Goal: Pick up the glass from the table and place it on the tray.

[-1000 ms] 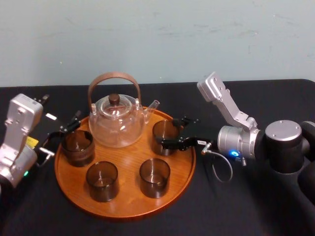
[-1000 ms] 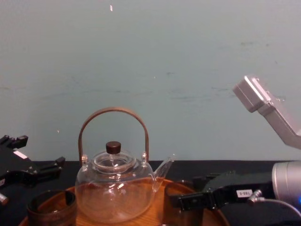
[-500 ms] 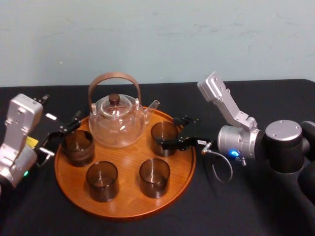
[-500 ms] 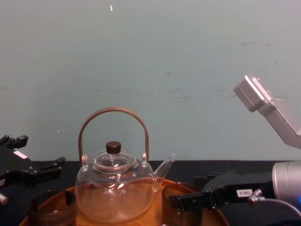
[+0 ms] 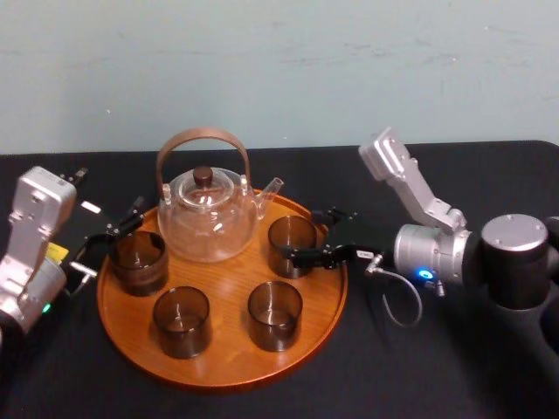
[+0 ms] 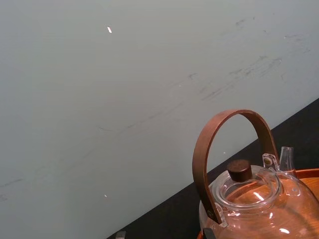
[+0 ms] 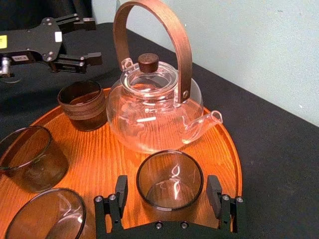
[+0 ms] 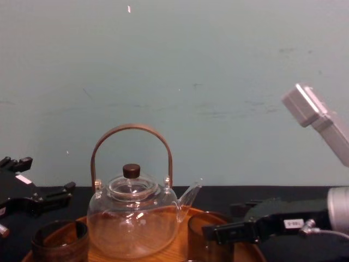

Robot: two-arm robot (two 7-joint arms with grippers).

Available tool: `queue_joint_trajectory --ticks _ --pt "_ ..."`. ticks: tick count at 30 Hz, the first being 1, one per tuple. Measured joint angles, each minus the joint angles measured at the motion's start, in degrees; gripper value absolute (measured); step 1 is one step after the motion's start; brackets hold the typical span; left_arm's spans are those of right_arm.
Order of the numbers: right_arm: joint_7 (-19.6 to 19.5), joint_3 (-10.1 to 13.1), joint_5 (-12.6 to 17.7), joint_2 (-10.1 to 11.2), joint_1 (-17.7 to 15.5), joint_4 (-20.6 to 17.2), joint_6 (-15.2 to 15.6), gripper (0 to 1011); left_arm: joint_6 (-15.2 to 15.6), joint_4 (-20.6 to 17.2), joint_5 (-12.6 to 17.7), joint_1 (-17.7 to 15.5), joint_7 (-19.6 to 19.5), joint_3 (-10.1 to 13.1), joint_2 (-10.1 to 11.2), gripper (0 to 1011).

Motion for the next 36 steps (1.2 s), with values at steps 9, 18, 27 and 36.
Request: queue_joint_trajectory --ticks 9,18,27,36 --pt "-0.43 2.13 2.21 4.22 -3.73 -5.67 1.18 1002 0.00 0.00 0.00 0.00 0.00 0.00 0.00 1001" --pt "-2.56 5.93 5.27 9.33 -9.12 -12.07 1.18 1002 0.00 0.00 0.00 0.00 0.00 0.00 0.00 1001" --pt "-4.59 9.73 7.81 13.37 -13.99 -16.74 -0.11 1002 0.00 0.00 0.00 0.00 0.00 0.00 0.00 1001" --pt "-10.57 14.41 8.50 13.08 -17.14 -18.18 -3.32 1002 0.00 0.00 0.00 0.00 0.00 0.00 0.00 1001"
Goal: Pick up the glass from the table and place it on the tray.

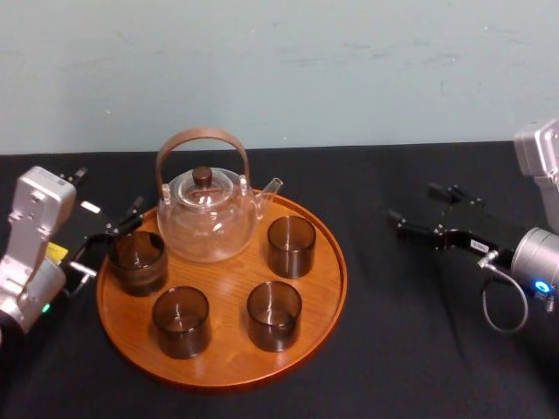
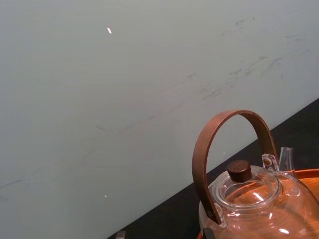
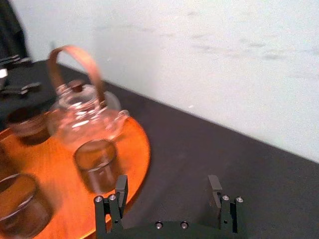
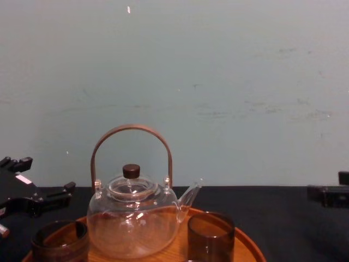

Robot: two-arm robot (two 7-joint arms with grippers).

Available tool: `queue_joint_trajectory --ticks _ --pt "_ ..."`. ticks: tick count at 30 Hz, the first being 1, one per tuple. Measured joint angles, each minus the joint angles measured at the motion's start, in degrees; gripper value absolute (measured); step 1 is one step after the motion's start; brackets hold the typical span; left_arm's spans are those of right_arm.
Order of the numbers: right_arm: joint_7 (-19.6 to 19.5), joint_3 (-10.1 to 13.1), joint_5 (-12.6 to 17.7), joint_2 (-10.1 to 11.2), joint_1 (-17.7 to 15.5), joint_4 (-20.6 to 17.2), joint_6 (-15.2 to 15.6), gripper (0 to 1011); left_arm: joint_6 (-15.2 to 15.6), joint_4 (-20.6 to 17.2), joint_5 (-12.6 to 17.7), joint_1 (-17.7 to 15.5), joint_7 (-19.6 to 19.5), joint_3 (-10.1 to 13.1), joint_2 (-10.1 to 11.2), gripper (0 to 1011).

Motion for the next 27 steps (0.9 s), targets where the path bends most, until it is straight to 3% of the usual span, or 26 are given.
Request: queue_joint_trajectory --ticks 4,14,27 --pt "-3.65 1.43 -1.69 -2.13 -1.22 0.13 -2.80 1002 0.00 0.00 0.00 0.00 0.00 0.00 0.00 1001" --pt "-7.27 2.90 -4.43 -6.62 -2.17 2.72 -7.75 1002 0.00 0.00 0.00 0.00 0.00 0.00 0.00 1001" --pt "-8.55 3.38 -6.83 -10.01 -1.93 5.09 -8.82 1002 0.00 0.00 0.00 0.00 0.00 0.00 0.00 1001"
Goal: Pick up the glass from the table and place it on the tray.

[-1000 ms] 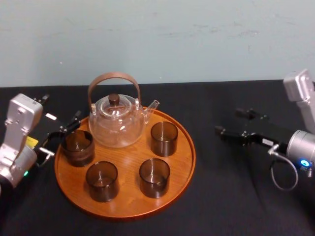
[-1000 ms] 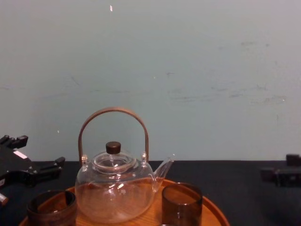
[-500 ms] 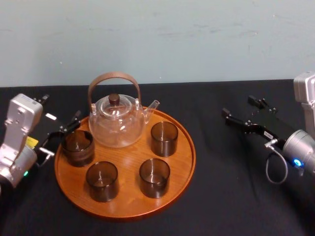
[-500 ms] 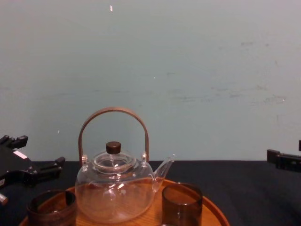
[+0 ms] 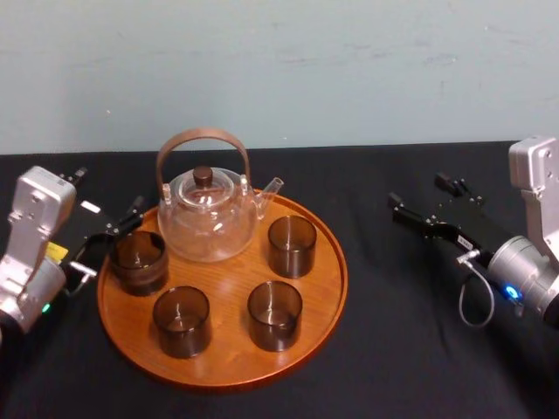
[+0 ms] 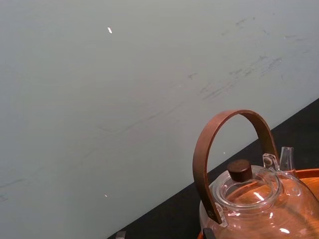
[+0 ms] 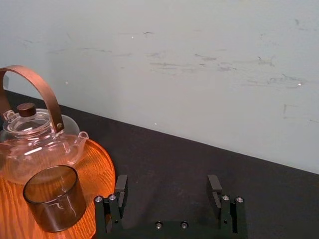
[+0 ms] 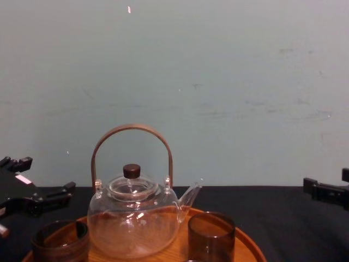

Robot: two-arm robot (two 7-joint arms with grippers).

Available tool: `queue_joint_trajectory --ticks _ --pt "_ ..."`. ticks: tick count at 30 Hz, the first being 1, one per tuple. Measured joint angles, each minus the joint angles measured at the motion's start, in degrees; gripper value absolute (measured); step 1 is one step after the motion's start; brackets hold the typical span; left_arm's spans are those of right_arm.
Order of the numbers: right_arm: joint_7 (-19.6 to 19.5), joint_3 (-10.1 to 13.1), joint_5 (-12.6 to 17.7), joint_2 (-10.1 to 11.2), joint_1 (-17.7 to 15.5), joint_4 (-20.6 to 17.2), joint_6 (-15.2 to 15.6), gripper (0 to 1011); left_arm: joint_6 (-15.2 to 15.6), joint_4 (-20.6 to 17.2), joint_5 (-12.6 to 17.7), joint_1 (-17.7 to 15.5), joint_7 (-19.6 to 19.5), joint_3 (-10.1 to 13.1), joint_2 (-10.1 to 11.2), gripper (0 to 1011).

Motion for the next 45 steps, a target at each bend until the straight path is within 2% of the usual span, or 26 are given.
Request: queue_joint_trajectory --ticks 45 --pt "0.18 -0.06 0.37 0.38 0.00 -0.27 0.08 1002 0.00 0.00 0.00 0.00 0.00 0.00 0.00 1001"
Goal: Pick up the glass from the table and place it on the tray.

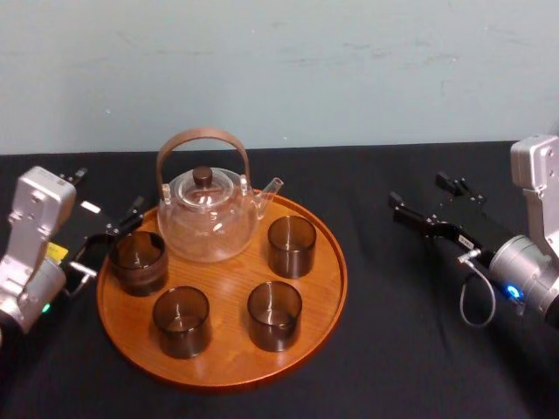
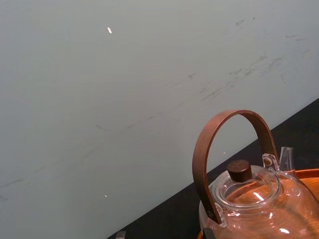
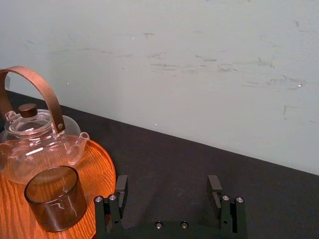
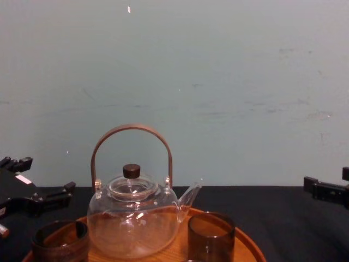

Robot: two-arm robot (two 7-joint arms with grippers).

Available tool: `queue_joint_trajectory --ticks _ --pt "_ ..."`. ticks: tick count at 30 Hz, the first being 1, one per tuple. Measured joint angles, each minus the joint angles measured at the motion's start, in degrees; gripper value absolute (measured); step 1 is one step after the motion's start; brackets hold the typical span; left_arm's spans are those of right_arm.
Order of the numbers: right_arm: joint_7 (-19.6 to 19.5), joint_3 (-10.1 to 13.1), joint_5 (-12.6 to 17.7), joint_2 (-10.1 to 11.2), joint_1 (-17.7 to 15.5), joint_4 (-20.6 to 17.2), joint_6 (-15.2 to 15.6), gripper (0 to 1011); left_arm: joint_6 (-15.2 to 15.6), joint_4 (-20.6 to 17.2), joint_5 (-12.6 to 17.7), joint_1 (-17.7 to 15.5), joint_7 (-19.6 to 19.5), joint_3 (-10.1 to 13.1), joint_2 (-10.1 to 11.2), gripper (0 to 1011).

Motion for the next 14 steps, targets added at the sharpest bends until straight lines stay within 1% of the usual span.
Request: queue_joint_trajectory --ticks 14 --pt "0.00 0.00 -0.01 0.00 0.00 0.00 0.00 1002 0.00 0.00 0.00 0.00 0.00 0.00 0.00 1001"
